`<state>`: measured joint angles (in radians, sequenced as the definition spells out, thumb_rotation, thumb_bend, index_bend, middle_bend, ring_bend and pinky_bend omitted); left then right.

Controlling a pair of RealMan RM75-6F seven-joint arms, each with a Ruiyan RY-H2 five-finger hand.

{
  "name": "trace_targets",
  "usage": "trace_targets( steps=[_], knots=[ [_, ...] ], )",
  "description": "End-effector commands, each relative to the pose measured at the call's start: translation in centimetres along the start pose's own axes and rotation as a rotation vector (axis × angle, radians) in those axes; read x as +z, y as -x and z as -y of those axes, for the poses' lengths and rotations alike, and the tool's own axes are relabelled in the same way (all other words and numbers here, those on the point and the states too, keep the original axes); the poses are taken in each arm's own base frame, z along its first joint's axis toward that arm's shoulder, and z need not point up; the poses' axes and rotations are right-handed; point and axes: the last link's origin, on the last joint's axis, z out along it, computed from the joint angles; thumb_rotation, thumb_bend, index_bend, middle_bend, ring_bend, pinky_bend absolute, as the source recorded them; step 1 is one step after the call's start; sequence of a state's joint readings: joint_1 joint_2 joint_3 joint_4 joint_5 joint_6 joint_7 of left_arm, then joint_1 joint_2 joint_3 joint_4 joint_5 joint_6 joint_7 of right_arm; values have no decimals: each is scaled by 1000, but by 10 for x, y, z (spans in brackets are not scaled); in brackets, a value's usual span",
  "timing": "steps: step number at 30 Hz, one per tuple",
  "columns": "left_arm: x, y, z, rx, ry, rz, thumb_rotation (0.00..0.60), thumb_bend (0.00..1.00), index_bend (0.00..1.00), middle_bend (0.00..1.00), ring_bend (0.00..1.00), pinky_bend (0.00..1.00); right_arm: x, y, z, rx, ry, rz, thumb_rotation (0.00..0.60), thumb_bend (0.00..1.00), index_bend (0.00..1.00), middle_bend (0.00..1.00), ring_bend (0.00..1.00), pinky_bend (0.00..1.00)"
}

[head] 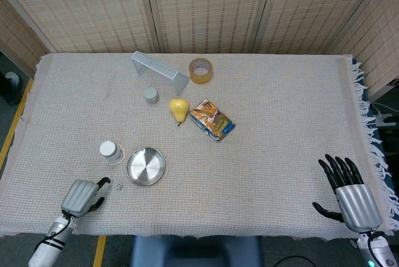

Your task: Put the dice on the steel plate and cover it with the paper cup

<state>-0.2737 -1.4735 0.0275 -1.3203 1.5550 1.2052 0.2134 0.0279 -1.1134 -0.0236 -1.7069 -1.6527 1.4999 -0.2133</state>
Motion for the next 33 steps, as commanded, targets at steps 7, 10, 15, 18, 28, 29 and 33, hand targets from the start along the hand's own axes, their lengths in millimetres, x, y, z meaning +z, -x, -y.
trace_targets(
  steps=[7, 10, 15, 18, 28, 29, 33],
  knots=[
    [23, 1, -18, -18, 84, -24, 600, 346, 350, 1000, 931, 978, 2, 0, -2, -5, 17, 8, 468, 79, 0, 0, 0, 0],
    [26, 2, -21, -18, 94, -28, 600, 346, 370, 1000, 932, 978, 0, -1, -2, -6, 22, 2, 468, 78, 0, 0, 0, 0],
    [29, 4, -20, -8, 88, -35, 600, 347, 412, 1000, 931, 978, 0, -2, -3, -6, 25, 4, 469, 79, 0, 0, 0, 0],
    [29, 4, -20, -12, 88, -36, 600, 346, 432, 1000, 932, 978, 0, -1, -3, -3, 24, 8, 469, 78, 0, 0, 0, 0],
    [33, 7, -22, -3, 87, -29, 600, 347, 442, 1000, 932, 978, -2, -2, -2, 0, 21, 10, 470, 79, 0, 0, 0, 0],
    [34, 7, -22, -2, 87, -31, 600, 346, 443, 1000, 932, 978, -1, -2, -2, 0, 21, 10, 469, 79, 0, 0, 0, 0],
    [36, 7, -23, -2, 87, -34, 600, 346, 460, 1000, 932, 978, -1, -2, -3, 1, 20, 11, 468, 78, 0, 0, 0, 0]
  ],
)
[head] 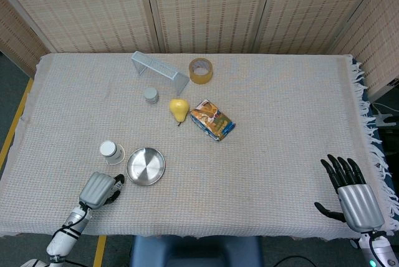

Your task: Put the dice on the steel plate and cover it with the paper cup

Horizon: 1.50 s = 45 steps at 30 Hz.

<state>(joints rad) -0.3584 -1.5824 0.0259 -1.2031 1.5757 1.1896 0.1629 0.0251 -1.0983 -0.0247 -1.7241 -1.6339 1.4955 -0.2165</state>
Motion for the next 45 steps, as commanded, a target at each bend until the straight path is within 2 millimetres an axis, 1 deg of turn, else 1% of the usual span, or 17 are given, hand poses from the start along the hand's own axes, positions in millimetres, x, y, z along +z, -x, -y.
trace_targets(
  steps=[1, 11, 19, 22, 25, 27, 31, 33, 36, 40, 45],
  knots=[
    [1, 0, 0, 6, 0, -1, 600, 347, 466, 1000, 932, 978, 0, 0, 0, 1, 0, 0, 468, 79, 0, 0, 0, 0],
    [5, 1, 0, 19, -7, -1, 600, 351, 494, 1000, 933, 978, -1, -1, 0, 1, 2, -1, 470, 79, 0, 0, 0, 0],
    [4, -3, -1, 19, -16, -24, 600, 366, 532, 1000, 937, 980, -1, 0, 1, 4, -9, 10, 469, 79, 0, 0, 0, 0],
    [4, -8, -2, 16, -17, -47, 600, 375, 548, 1000, 943, 986, -2, -1, 1, 5, -10, 8, 469, 79, 0, 0, 0, 0],
    [6, -17, -11, -19, 1, -86, 600, 377, 553, 1000, 946, 989, -2, 0, 1, 6, -12, 8, 470, 79, 0, 0, 0, 0],
    [12, -24, -20, -32, 25, -110, 600, 376, 551, 1000, 946, 989, -1, 0, 2, 7, -14, 12, 470, 79, 0, 0, 0, 0],
    [39, -37, -45, -26, 91, -130, 600, 371, 544, 1000, 946, 989, 0, 2, 2, 8, -19, 22, 470, 78, 0, 0, 0, 0],
    [55, -38, -54, -24, 103, -118, 600, 372, 542, 1000, 947, 989, 0, 2, 1, 8, -20, 26, 471, 78, 0, 0, 0, 0],
    [73, -38, -62, -8, 101, -106, 600, 374, 539, 1000, 947, 990, -1, 2, 1, 12, -23, 30, 469, 78, 0, 0, 0, 0],
    [85, -36, -65, 8, 89, -90, 600, 377, 537, 1000, 947, 990, -1, 0, 0, 15, -19, 25, 470, 79, 0, 0, 0, 0],
    [93, -33, -60, 24, 60, -80, 600, 378, 535, 1000, 948, 990, 0, 1, -1, 16, -19, 30, 471, 78, 0, 0, 0, 0]
  ],
)
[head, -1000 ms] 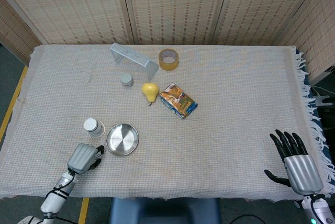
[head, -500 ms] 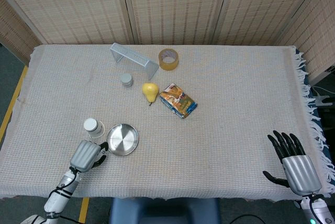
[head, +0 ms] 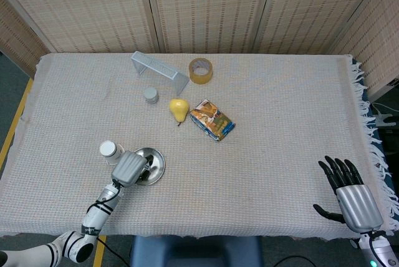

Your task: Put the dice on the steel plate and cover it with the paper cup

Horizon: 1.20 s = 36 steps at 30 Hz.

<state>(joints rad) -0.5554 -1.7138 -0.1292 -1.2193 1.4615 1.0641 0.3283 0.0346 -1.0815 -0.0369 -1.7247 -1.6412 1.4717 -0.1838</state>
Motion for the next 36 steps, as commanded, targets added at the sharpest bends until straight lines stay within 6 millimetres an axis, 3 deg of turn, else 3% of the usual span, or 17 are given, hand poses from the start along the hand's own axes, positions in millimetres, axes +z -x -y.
trace_targets(
  steps=[1, 7, 14, 17, 20, 23, 25, 27, 28, 31, 36],
  knots=[
    [4, 1, 1, 3, -9, 3, 600, 377, 534, 1000, 948, 990, 0, 0, 0, 0, 0, 0, 471, 78, 0, 0, 0, 0],
    [5, 6, 8, 25, -22, 30, 600, 376, 390, 1000, 948, 990, 0, -1, -1, 0, 3, -8, 472, 79, 0, 0, 0, 0],
    [-1, -3, 13, 47, -13, 20, 600, 374, 264, 1000, 947, 989, 0, 0, 0, -1, 3, -2, 470, 79, 0, 0, 0, 0],
    [-9, -11, 13, 40, -10, -7, 600, 375, 253, 1000, 945, 989, -1, -1, 0, 2, 3, -6, 469, 79, 0, 0, 0, 0],
    [-29, -33, 13, -27, -3, -82, 600, 372, 238, 950, 924, 983, -2, -3, -1, 5, 7, -13, 471, 79, 0, 0, 0, 0],
    [-47, -54, 27, -52, -32, -132, 600, 362, 174, 439, 800, 970, -3, -2, -1, 5, 7, -7, 469, 78, 0, 0, 0, 0],
    [-56, -64, 42, -50, -86, -133, 600, 355, 118, 124, 593, 887, -3, -1, 0, 6, 1, 1, 470, 79, 0, 0, 0, 0],
    [-60, -71, 57, -39, -145, -132, 600, 352, 99, 54, 468, 813, -3, -1, 1, 6, -3, 3, 472, 78, 0, 0, 0, 0],
    [-61, -72, 62, -40, -168, -128, 600, 352, 98, 30, 466, 812, -3, -1, 1, 7, -4, 2, 472, 79, 0, 0, 0, 0],
    [-57, -72, 78, -73, -231, -103, 600, 350, 92, 14, 587, 892, -4, -1, 3, 7, -9, 3, 471, 79, 0, 0, 0, 0],
    [-46, -56, 96, -115, -276, 23, 600, 351, 89, 32, 655, 917, -4, 0, 4, 5, -12, 6, 471, 78, 0, 0, 0, 0]
  ],
)
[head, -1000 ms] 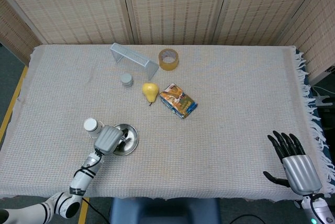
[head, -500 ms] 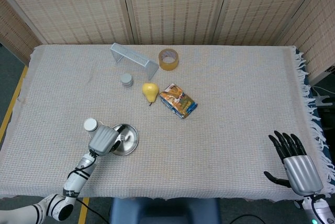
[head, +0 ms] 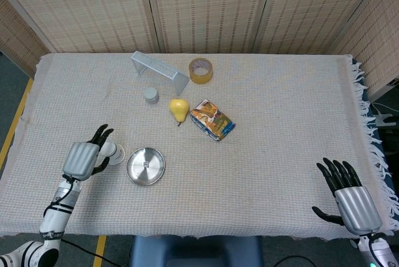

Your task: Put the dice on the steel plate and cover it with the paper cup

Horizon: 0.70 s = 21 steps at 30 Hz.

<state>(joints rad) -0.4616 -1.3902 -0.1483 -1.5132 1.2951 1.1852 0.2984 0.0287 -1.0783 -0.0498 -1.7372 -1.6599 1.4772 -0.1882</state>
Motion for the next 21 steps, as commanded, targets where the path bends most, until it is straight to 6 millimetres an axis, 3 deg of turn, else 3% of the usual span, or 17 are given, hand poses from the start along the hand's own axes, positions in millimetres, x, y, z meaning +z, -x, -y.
trace_targets(
  steps=[1, 7, 21],
  knots=[
    [12, 9, 15, -1, -36, 102, 600, 351, 80, 34, 670, 921, 0, 0, 0, 0, 3, 0, 472, 78, 0, 0, 0, 0],
    [16, 20, 17, 44, -37, 139, 600, 352, 96, 86, 687, 929, 2, 1, -1, -1, 12, 2, 471, 78, 0, 0, 0, 0],
    [21, 23, 7, 62, 11, 142, 600, 352, 204, 218, 688, 928, 2, 1, -1, -1, 12, 4, 471, 79, 0, 0, 0, 0]
  ],
)
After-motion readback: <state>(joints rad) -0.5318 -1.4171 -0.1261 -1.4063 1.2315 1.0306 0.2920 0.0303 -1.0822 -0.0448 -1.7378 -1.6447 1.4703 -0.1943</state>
